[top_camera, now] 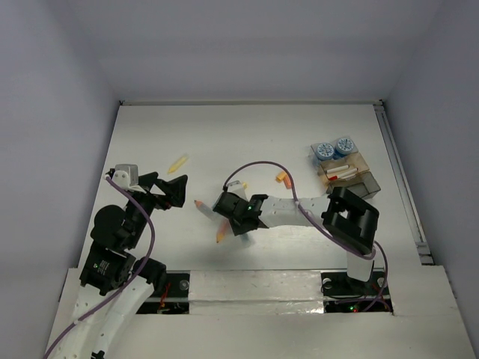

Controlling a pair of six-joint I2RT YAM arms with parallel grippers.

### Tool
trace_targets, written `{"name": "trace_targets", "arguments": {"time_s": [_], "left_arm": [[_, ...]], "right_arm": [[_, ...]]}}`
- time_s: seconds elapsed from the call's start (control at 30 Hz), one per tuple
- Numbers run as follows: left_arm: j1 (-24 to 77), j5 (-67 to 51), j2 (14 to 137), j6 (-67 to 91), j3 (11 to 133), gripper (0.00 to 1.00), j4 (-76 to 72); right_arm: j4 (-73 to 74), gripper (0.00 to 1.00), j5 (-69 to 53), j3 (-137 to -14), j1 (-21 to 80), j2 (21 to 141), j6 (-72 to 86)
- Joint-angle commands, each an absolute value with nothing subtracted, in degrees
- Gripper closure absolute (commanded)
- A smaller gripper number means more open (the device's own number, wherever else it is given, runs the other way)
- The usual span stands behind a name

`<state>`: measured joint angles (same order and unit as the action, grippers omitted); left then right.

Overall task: Sort the stationery into containers
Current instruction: Pick up the pen from the center of the board, then pick up the pen cap from the center of the board.

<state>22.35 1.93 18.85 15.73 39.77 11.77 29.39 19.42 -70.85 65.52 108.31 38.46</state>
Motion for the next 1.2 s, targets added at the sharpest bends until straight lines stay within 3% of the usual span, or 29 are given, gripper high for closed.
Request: {"name": "trace_targets", "arguments": {"time_s": [0.0,0.2,0.53,0.7,0.93,1.17], "left_arm": [[21.9,2.0,18.9,16.2,40.0,0.01,8.8],[21.9,-1.7,19.5,15.6,39.8,0.01,7.8],[21.9,-14.8,25.2,17.2,38.8,0.02,4.7],[21.9,-22.0,27.4,17.3,37.6,0.31,2.3],[21.9,-31.0,31.2,18.9,37.0,0.38,-1.7],[21.9,-27.1,32.2,18.4,37.6,0.51,-0.3]], "right_arm": [[31.4,0.75,21.5,-70.8,65.5,111.2,38.3],[30.6,0.86,27.0,-69.1,65.5,102.2,38.6],[13.0,0.85,36.0,-74.4,65.0,89.9,28.3],[0.7,0.82,37.0,-77.3,64.3,89.0,22.8],[-7.6,0.8,33.3,-82.1,64.3,91.8,19.6],[-11.2,0.8,27.7,-82.2,64.3,91.8,20.8]]}}
